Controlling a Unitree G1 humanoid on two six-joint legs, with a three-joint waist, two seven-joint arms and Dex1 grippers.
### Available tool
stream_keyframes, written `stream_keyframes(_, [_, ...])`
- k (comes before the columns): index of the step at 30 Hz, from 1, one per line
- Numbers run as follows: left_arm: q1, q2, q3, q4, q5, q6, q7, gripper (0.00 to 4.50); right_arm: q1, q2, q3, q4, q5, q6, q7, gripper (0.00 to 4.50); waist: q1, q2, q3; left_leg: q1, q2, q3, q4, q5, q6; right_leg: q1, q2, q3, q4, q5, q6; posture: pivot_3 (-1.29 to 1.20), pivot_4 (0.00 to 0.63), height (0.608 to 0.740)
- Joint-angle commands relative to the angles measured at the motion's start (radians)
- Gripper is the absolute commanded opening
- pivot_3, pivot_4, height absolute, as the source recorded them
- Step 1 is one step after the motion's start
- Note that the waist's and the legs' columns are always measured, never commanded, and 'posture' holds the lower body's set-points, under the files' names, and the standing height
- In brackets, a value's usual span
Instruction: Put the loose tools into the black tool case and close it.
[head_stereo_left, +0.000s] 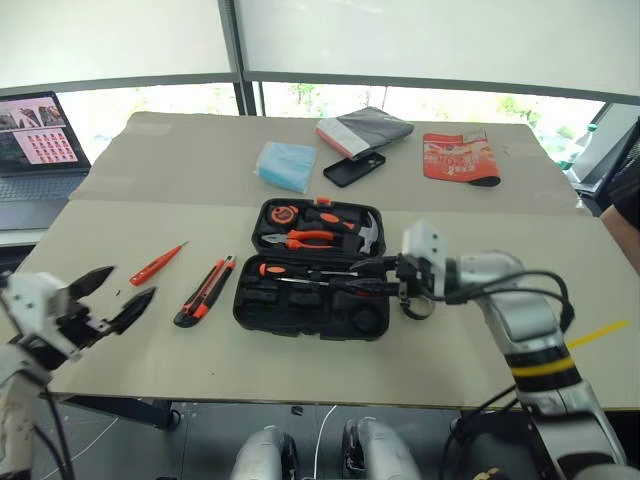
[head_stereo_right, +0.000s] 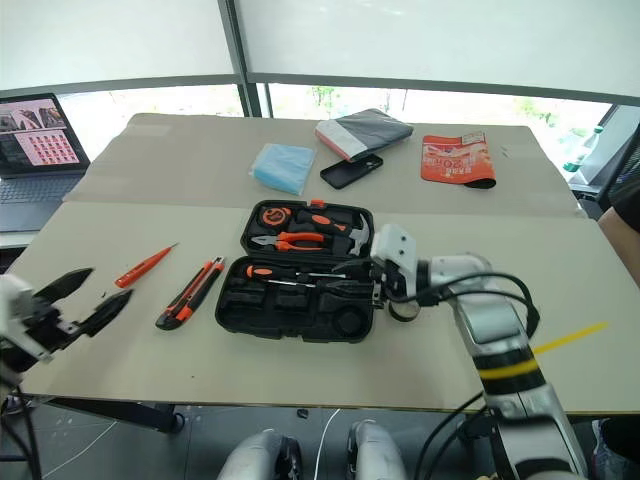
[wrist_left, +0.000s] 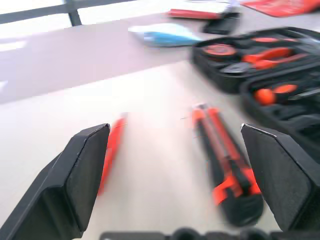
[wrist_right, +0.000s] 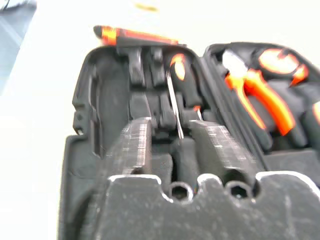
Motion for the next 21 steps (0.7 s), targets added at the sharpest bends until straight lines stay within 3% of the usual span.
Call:
stream_keyframes(1, [0.072,0.01,0.104,0.067,-0.012,0.017,0.011,4.5,0.137,0.014,-0.139,-0.101,0.138,-0.127,0.02,3.15,0.001,0.0,0.0,0.0,0.0,0.0,0.0,0.0,0.0,0.0,0.0,0.0,0.0,0.0,0.0,0.0,0.15,0.74])
stream_keyframes(5, [0.102,0.032,0.117,0.174,0.047,0.041,0.078,4.5,0.286,0.0,-0.2,-0.135,0.184,-0.124,-0.004,3.15,0.009,-0.001,0.001,0.001,0.0,0.0,0.001,-0.002,0.001,0.001,0.0,0.0,0.0,-0.001,0.001,0.0,0.15,0.74])
stream_keyframes(10, [0.047,0.078,0.079,0.201,0.027,0.113,0.064,4.5,0.349,0.021,-0.238,-0.11,0.202,-0.251,0.018,4.46,0.02,-0.002,0.002,0.005,0.001,-0.001,0.001,-0.002,0.0,0.0,-0.001,-0.001,-0.001,-0.004,-0.004,0.0,0.15,0.74])
stream_keyframes(14, [-0.084,0.162,-0.002,0.237,0.042,0.199,0.062,4.5,0.322,0.015,-0.226,-0.154,0.231,-0.252,0.008,4.46,0.031,-0.003,0.002,0.005,0.001,-0.001,0.0,-0.002,0.0,0.0,-0.001,-0.001,-0.001,-0.004,-0.005,0.0,0.15,0.74])
stream_keyframes(21, [-0.458,0.293,-0.335,0.401,0.152,0.385,0.003,4.5,0.16,-0.026,-0.158,-0.213,0.253,-0.135,-0.054,4.46,0.02,-0.002,0.003,0.001,-0.001,0.0,0.0,-0.001,-0.003,0.0,0.0,0.0,0.0,0.0,0.001,0.0,0.15,0.74])
